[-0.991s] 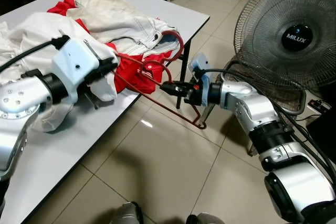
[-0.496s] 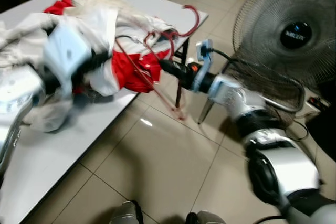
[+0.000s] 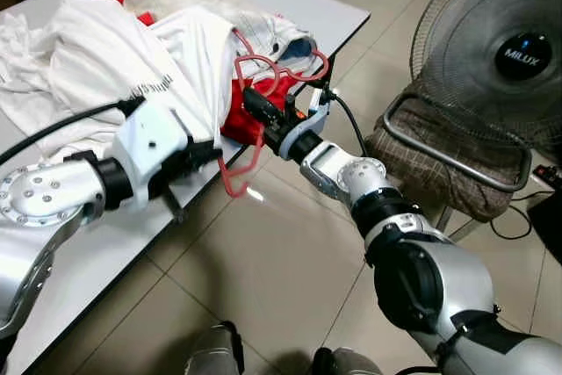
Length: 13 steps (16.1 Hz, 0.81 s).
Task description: Hang hanger
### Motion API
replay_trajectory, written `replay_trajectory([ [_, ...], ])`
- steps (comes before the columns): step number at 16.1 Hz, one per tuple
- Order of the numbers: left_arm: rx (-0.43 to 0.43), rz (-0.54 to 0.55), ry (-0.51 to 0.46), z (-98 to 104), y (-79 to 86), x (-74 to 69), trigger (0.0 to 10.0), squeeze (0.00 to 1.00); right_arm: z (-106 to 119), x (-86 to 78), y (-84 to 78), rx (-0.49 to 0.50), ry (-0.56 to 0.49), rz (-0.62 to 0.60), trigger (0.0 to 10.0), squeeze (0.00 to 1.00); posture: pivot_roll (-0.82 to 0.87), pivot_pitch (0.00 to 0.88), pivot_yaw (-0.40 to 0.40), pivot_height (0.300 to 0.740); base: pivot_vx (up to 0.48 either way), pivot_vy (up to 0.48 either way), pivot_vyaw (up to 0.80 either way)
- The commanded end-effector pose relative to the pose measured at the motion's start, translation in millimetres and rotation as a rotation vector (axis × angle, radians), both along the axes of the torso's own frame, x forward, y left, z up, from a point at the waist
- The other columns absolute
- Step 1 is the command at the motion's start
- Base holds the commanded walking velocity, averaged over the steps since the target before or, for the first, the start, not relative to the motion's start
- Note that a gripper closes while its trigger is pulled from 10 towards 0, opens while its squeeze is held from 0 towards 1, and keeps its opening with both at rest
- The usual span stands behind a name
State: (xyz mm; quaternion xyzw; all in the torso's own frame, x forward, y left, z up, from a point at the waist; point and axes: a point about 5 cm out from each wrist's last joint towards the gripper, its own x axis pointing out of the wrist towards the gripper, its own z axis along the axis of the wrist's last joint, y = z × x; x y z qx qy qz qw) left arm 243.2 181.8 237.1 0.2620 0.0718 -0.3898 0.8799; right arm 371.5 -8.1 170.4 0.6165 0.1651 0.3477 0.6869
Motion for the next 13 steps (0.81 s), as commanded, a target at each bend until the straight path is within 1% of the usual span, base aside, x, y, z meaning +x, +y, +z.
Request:
replay_trajectory([
  [1, 0.003, -0.116, 0.079, -8.1, -13.2, -13.0, 0.0, 0.0, 17.4, 1.6, 13.7, 0.11, 0.004, -0.024, 10.0, 0.0, 0.15, 0.241, -0.009, 0.74, 0.0, 0.0, 0.0],
  [2, 0.008, -0.116, 0.098, -11.3, -12.8, -15.6, 0.0, 0.0, 21.0, 2.2, 15.4, 0.139, 0.012, -0.029, 10.0, 0.0, 0.15, 0.242, -0.008, 0.74, 0.0, 0.0, 0.0],
  [3, 0.008, -0.116, 0.098, -11.3, -12.8, -15.6, 0.0, 0.0, 21.0, 2.2, 15.4, 0.139, 0.012, -0.029, 10.0, 0.0, 0.15, 0.242, -0.008, 0.74, 0.0, 0.0, 0.0],
  [4, 0.013, -0.115, 0.131, -15.5, -11.9, -20.1, 0.0, 0.0, 26.2, 3.7, 17.0, 0.168, 0.021, -0.039, 10.0, 0.0, 0.16, 0.248, -0.006, 0.74, 0.0, 0.0, 0.0],
  [5, -0.013, -0.124, 0.19, -19.8, -11.4, -26.5, 0.0, 0.0, 31.9, 6.1, 17.7, 0.197, 0.034, -0.059, 10.0, 0.0, 0.16, 0.249, -0.006, 0.74, 0.0, 0.0, 0.0],
  [6, -0.032, -0.133, 0.21, -20.5, -12.4, -29.2, 0.0, 0.0, 33.6, 7.3, 17.6, 0.206, 0.041, -0.073, 10.0, 0.0, 0.16, 0.25, -0.007, 0.74, 0.0, 0.0, 0.0],
  [7, -0.091, -0.16, 0.229, -19.5, -17.6, -32.2, 0.0, 0.0, 35.2, 8.9, 17.5, 0.225, 0.062, -0.091, 10.0, 0.0, 0.16, 0.249, -0.008, 0.74, 0.0, 0.0, 0.0],
  [8, -0.145, -0.179, 0.239, -18.6, -23.7, -33.5, 0.0, 0.0, 36.2, 8.9, 18.9, 0.222, 0.061, -0.096, 10.0, 0.0, 0.16, 0.248, -0.009, 0.74, 0.0, 0.0, 0.0],
  [9, -0.171, -0.191, 0.253, -19.0, -26.6, -34.8, 0.0, 0.0, 36.6, 8.6, 19.9, 0.224, 0.061, -0.094, 10.0, 0.0, 0.16, 0.248, -0.008, 0.74, 0.0, 0.0, 0.0],
  [10, -0.18, -0.2, 0.264, -21.7, -29.6, -37.0, 0.0, 0.0, 38.3, 8.1, 22.2, 0.221, 0.052, -0.088, 10.0, 0.0, 0.16, 0.247, -0.009, 0.74, 0.0, 0.0, 0.0],
  [11, -0.226, -0.202, 0.269, -21.8, -32.9, -37.8, 0.0, 0.0, 39.0, 8.1, 23.0, 0.222, 0.054, -0.088, 10.0, 0.0, 0.16, 0.246, -0.009, 0.74, 0.0, 0.0, 0.0],
  [13, -0.41, -0.251, 0.27, -14.8, -57.5, -37.8, 0.0, 0.0, 36.0, 6.4, 29.6, 0.136, 0.034, -0.099, 10.0, 0.0, 0.15, 0.238, -0.012, 0.74, 0.0, 0.0, 0.0],
])
